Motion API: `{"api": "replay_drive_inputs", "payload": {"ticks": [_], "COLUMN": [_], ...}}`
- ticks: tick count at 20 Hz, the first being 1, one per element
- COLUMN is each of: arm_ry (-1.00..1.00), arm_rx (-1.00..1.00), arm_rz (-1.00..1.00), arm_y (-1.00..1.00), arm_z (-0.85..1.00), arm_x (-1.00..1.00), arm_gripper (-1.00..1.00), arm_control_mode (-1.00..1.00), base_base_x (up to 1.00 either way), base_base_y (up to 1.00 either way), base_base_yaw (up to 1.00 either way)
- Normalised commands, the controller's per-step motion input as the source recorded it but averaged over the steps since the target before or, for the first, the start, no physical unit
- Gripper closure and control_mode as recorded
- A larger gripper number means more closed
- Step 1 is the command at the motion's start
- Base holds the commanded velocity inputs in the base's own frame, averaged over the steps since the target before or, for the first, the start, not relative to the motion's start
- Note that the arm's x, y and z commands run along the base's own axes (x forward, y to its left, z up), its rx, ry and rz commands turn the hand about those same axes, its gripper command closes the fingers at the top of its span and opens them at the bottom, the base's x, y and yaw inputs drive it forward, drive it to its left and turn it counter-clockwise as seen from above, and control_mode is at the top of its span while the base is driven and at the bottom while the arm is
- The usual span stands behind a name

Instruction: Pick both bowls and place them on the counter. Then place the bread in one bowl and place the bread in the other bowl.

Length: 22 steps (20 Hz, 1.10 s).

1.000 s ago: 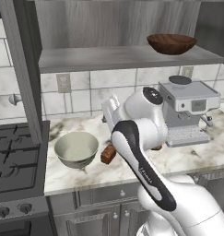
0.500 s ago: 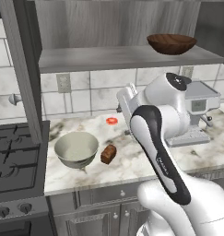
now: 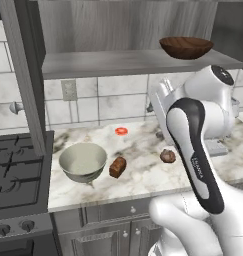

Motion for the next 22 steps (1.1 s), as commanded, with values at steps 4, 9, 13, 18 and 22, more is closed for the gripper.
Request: {"api": "replay_drive_inputs", "payload": {"ticks": [4, 9, 13, 18, 22], "arm_ry": [0.00, -0.01, -0.05, -0.09, -0.17], "arm_rx": [0.00, 0.00, 0.00, -0.03, -0.04], "arm_rz": [-0.05, -0.02, -0.01, -0.11, -0.12], "arm_y": [-0.47, -0.50, -0.56, -0.53, -0.50], "arm_z": [0.36, 0.40, 0.37, 0.28, 0.25], "arm_x": [0.00, 0.00, -0.04, -0.04, -0.10], "arm_gripper": [-1.00, -1.00, -1.00, -1.00, -1.00], "arm_control_mode": [-1.00, -1.00, -1.00, -1.00, -1.00], "base_base_x": [0.00, 0.00, 0.00, 0.00, 0.00], "base_base_y": [0.00, 0.00, 0.00, 0.00, 0.00], "base_base_yaw": [0.00, 0.00, 0.00, 0.00, 0.00]}}
